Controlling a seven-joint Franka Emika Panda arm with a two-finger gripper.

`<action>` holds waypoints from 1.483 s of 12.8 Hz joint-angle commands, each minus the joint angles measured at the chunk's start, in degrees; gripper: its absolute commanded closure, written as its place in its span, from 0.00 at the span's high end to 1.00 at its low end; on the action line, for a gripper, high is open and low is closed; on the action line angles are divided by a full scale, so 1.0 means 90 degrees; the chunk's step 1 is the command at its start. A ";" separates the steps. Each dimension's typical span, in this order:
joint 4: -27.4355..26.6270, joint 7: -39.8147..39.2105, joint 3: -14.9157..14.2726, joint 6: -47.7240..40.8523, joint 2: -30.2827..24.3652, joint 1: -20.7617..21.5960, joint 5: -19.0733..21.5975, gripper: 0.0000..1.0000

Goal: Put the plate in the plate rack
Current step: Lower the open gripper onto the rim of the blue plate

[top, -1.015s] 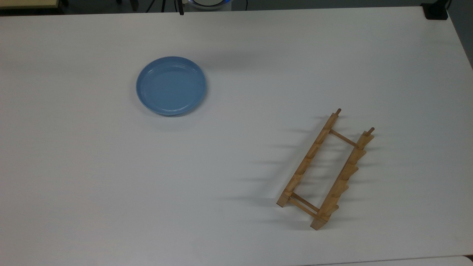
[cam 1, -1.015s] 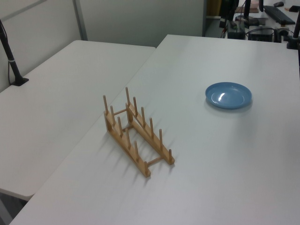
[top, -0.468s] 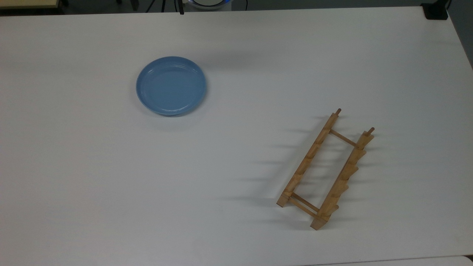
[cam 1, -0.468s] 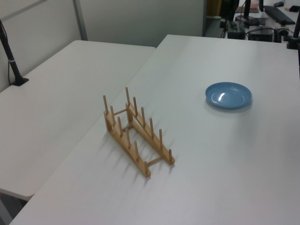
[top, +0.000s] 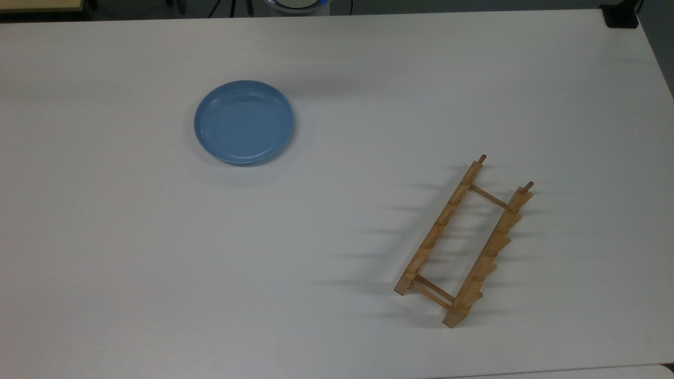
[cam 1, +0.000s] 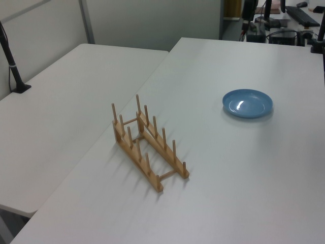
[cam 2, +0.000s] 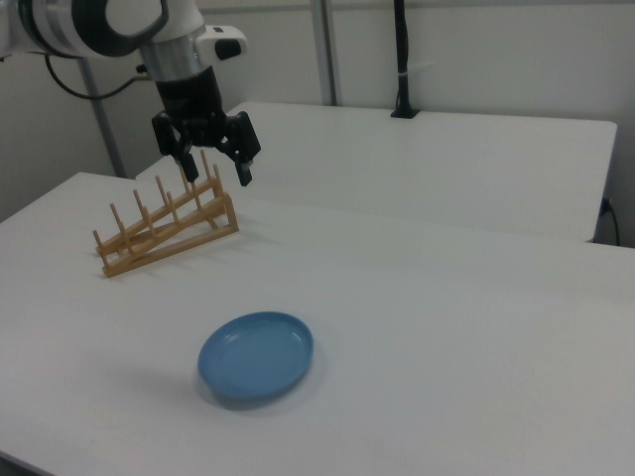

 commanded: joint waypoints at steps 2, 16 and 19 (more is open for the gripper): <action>-0.0540 -0.1543 -0.0092 0.0183 0.0178 -0.0498 -0.0442 1.00; -0.1733 -0.1114 -0.0336 0.3339 0.2356 -0.0861 -0.0286 0.91; -0.1772 -0.0675 -0.0142 0.3673 0.2474 -0.0812 -0.0276 0.72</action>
